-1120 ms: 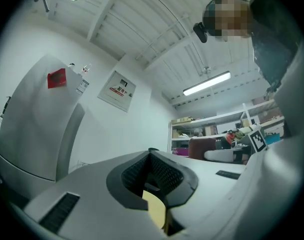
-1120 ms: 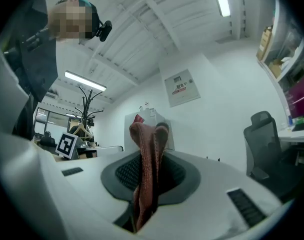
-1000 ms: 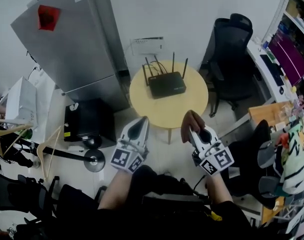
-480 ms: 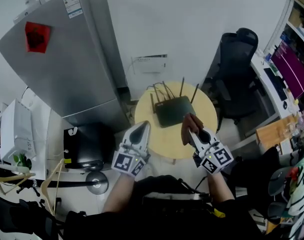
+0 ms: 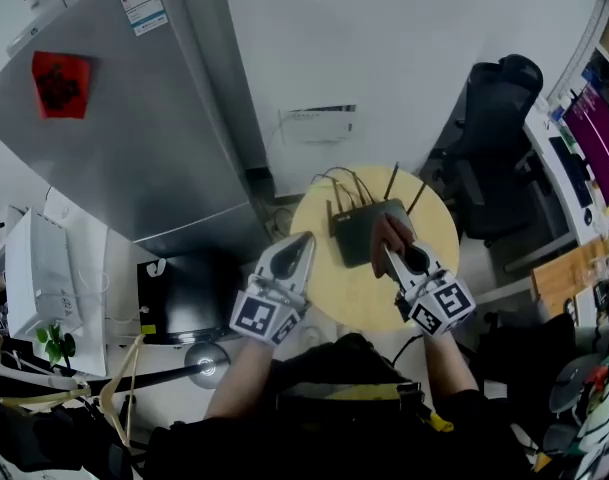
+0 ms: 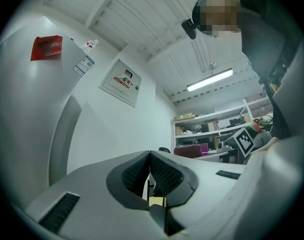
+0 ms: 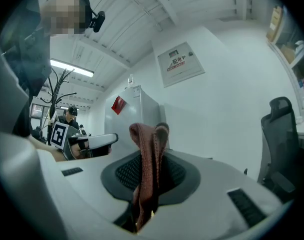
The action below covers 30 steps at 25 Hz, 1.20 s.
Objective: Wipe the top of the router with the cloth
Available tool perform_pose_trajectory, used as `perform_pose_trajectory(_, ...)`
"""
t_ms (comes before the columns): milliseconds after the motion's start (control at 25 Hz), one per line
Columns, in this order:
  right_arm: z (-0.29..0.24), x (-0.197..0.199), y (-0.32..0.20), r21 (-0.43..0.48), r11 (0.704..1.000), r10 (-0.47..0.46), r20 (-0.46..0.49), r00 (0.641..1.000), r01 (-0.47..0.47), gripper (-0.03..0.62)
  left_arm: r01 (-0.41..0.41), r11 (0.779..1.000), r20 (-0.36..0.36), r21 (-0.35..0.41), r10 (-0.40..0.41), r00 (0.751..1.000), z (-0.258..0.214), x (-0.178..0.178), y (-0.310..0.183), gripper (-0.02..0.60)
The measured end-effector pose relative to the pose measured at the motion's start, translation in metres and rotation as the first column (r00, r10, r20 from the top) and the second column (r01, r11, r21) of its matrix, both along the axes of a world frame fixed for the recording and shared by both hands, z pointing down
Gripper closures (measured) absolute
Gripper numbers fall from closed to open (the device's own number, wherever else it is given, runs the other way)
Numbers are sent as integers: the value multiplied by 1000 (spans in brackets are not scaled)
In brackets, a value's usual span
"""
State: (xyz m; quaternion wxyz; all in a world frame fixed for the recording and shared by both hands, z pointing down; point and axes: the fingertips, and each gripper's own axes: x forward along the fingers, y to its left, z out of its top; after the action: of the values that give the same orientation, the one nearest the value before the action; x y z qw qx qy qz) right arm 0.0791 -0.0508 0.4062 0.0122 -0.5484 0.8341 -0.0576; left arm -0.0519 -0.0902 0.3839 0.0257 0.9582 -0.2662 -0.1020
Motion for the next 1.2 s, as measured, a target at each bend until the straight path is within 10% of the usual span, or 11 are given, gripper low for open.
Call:
perform_pose_trajectory(480, 24, 27, -73, -166, 975, -170, -111, 979, 150, 528, 81, 997, 8, -5, -81, 997, -4, 29, -43, 590)
perform_pose_trajectory(880, 158, 9, -122, -468, 833, -316, 35, 948, 294, 530, 166, 982, 65, -85, -160, 985, 37, 43, -59, 591)
perform_pose_trajectory(1200, 227, 12, -158, -599, 754, -486, -234, 842, 268, 530, 313, 944, 90, -103, -304, 948, 53, 7, -60, 590)
